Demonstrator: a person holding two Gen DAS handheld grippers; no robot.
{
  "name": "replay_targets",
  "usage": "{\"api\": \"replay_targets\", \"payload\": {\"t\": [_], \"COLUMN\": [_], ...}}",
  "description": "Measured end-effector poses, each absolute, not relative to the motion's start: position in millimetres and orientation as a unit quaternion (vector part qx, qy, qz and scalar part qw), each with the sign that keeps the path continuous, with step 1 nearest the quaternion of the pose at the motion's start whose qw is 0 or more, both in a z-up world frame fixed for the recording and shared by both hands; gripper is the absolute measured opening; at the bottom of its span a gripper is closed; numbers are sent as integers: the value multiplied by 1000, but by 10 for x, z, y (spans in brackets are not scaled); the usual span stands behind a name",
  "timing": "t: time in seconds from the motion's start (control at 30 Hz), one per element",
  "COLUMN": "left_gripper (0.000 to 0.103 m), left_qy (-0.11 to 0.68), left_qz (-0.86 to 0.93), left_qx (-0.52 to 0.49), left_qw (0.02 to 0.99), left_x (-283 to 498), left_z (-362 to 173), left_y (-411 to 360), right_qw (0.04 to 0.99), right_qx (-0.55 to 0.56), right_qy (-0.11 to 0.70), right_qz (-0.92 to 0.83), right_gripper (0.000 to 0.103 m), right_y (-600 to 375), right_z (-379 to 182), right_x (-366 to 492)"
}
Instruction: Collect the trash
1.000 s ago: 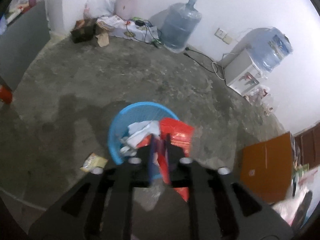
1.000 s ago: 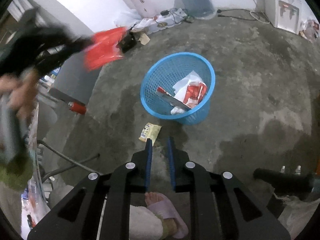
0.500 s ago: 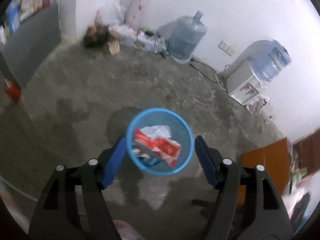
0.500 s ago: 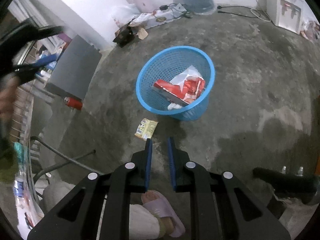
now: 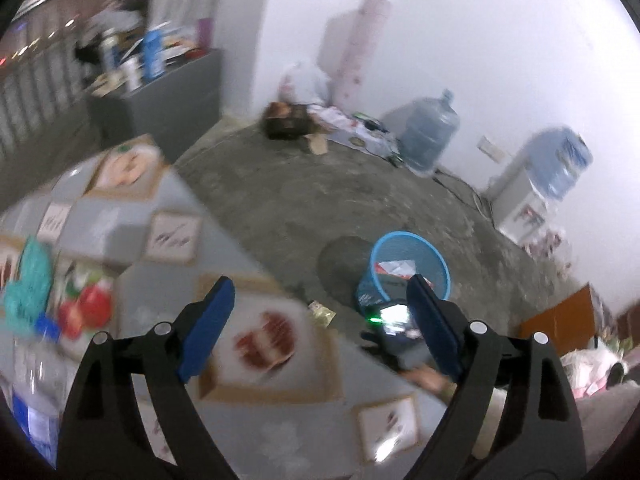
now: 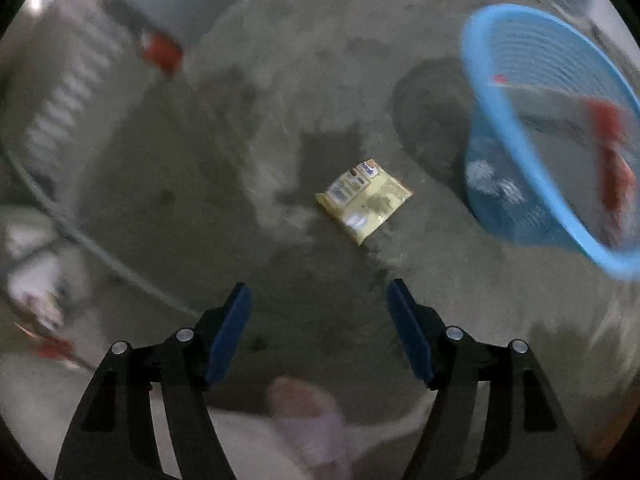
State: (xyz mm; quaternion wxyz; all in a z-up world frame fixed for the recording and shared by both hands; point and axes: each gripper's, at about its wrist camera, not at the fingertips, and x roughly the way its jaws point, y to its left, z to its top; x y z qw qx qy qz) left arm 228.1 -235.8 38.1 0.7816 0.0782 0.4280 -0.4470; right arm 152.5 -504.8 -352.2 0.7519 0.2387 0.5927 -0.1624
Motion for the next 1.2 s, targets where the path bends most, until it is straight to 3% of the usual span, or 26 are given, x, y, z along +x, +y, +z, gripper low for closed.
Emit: {"api": "replay_targets", "payload": {"t": [0.07, 0.1, 0.2, 0.53, 0.73, 0.8, 0.83, 0.9, 0.93, 0.97, 1.03, 1.2], "left_gripper": [83, 83, 83, 83, 83, 83, 83, 83, 83, 83, 83, 83], "left_qy": [428, 429, 441, 458, 465, 464, 463, 462, 460, 457, 454, 439], "left_qz": [-436, -433, -417, -401, -393, -392, -390, -392, -392, -392, -394, -404], "left_qx": [61, 54, 33, 29, 34, 32, 30, 25, 23, 22, 19, 14], "left_qw": [789, 791, 794, 793, 793, 794, 795, 796, 796, 798, 799, 802], "left_x": [2331, 2349, 2426, 2540, 2570, 2576, 2571, 2572, 2562, 2551, 2531, 2441], "left_z": [344, 322, 233, 67, -6, -10, -5, 10, 21, 34, 56, 157], "left_y": [-2155, -2075, -1896, -1741, -1729, -1713, -1697, -1678, -1665, -1651, -1626, -1576], "right_qw": [767, 771, 756, 695, 691, 699, 702, 706, 703, 699, 699, 744], "right_qx": [166, 132, 90, 95, 140, 140, 142, 147, 154, 171, 185, 214], "right_qy": [597, 600, 626, 697, 694, 685, 682, 676, 678, 677, 672, 616], "right_qz": [-166, -167, -169, -147, -147, -151, -149, -149, -150, -155, -160, -145], "right_gripper": [87, 89, 90, 91, 93, 84, 75, 47, 26, 17, 9, 6], "right_y": [-4992, -4988, -5088, -5332, -5424, -5430, -5423, -5411, -5418, -5448, -5482, -5481], "right_z": [-3799, -3955, -4361, -5280, -5356, -5295, -5262, -5174, -5153, -5130, -5073, -4453], "right_x": [1807, 1948, 2227, 2562, 2450, 2385, 2358, 2321, 2309, 2281, 2250, 2100]}}
